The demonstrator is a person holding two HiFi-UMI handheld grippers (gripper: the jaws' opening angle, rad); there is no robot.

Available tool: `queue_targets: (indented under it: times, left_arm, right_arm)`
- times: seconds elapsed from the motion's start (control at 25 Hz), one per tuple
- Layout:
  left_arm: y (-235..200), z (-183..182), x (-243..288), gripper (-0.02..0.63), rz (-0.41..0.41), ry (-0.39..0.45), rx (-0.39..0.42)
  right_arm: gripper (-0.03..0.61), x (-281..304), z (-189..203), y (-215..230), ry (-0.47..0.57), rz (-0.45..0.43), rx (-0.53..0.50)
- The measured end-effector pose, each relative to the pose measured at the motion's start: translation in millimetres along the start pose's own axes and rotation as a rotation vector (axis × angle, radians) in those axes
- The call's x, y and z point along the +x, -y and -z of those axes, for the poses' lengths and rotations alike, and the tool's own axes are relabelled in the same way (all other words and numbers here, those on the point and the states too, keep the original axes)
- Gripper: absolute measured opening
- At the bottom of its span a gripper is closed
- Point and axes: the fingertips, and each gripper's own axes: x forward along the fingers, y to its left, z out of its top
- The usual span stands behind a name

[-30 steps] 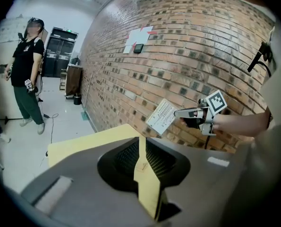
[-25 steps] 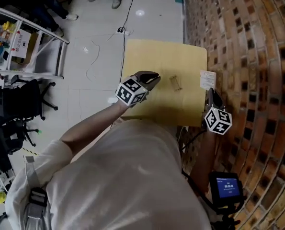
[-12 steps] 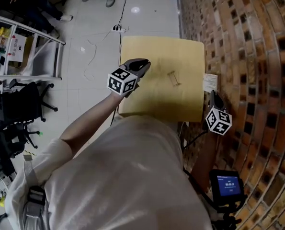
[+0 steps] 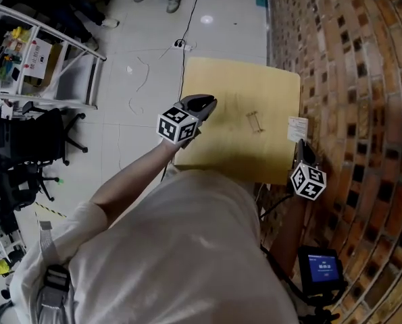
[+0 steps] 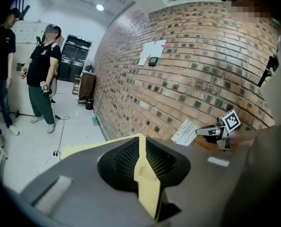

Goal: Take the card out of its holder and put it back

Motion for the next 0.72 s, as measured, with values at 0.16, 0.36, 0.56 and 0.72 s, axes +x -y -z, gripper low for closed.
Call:
queue_targets:
  times: [0.16,0.36,0.56,0.72]
  left_arm:
    - [1.7,1.2,-2.5,0.069,-0.006,0.005,-0.023]
    - [2.8,-0.1,-4.7,0.068,-0.003,0.01,-0.03]
    - [5.1,2.0,-4.6,0.06,-0.003,0.004,-0.04]
    - [7.3,2.4,-7.0,0.067,-0.004,0.021,-0.06]
  right_arm:
    - [0.015,6.3,-5.0,-9.5,0.007,-0.023,-0.02]
    - [0.015,10.6,-11.5,-16.3,0.016,-0.037,-0.037]
    - [0.015,12.7,-9.4,-18.8,0.016,-0.044,-0.046]
    - [0.015,16.0,-7.2,-23.2,0.009,-0.058,-0.061]
